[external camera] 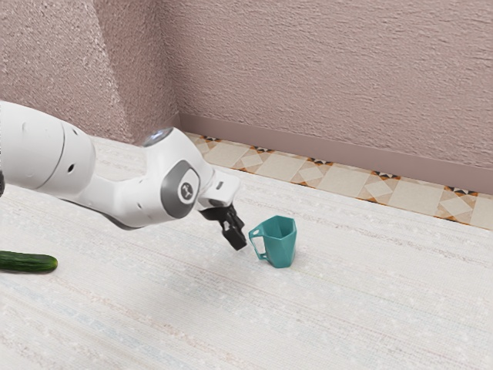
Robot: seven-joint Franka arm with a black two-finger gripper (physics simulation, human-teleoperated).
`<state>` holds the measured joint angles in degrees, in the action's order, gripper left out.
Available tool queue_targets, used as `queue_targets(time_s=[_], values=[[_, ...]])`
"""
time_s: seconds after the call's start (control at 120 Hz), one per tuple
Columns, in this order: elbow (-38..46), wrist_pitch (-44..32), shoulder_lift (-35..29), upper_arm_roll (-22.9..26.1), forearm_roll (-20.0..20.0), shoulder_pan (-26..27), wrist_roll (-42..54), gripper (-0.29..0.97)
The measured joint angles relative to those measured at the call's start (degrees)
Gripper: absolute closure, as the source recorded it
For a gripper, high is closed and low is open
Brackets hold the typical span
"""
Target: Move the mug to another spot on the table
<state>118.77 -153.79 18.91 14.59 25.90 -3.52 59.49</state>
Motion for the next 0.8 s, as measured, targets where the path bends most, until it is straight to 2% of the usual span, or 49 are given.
queue_targets(time_s=[0.283, 0.8], values=[[-1.05, -1.07, 1.78, 1.27, 0.04, 0.01, 0.63, 0.01], [-2.64, -1.73, 3.94, 1.53, 0.06, -0.01, 0.91, 0.14]])
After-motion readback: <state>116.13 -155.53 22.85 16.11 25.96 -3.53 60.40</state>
